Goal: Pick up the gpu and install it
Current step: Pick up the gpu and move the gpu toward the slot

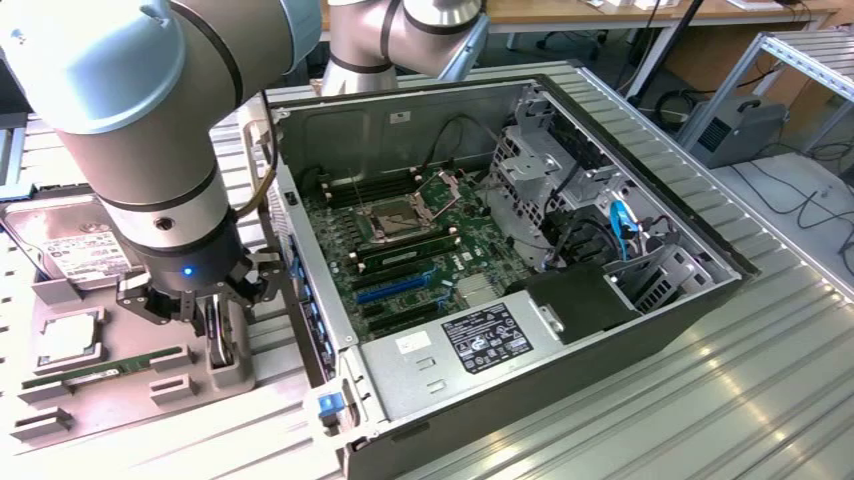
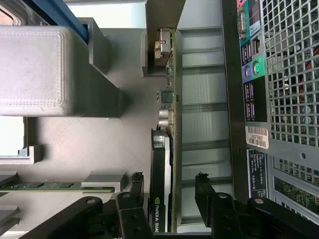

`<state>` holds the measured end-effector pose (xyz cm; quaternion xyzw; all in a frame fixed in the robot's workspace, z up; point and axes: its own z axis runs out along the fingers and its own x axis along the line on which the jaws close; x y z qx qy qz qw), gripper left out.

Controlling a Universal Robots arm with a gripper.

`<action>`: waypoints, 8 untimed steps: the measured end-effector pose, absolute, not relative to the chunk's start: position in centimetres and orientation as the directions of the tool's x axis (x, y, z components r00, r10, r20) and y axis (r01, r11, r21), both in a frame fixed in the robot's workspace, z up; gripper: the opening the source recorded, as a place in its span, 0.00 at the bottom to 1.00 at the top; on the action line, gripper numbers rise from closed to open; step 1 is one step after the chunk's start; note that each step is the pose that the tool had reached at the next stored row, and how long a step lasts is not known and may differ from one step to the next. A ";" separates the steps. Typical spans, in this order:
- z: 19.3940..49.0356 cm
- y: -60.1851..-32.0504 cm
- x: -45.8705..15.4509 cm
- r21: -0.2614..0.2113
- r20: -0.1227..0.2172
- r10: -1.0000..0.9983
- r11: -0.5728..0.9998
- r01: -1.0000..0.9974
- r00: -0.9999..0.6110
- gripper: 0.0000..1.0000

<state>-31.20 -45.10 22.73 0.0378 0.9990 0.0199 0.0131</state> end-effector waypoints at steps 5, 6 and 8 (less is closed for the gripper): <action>22.6 -45.1 -31.2 0.041 -0.025 0.076 0.996 0.075 -0.997 0.54; 22.5 -45.0 -31.2 0.041 -0.025 0.076 0.996 0.075 -0.997 0.54; 22.5 -45.0 -31.2 0.041 -0.025 0.076 0.996 0.075 -0.997 0.54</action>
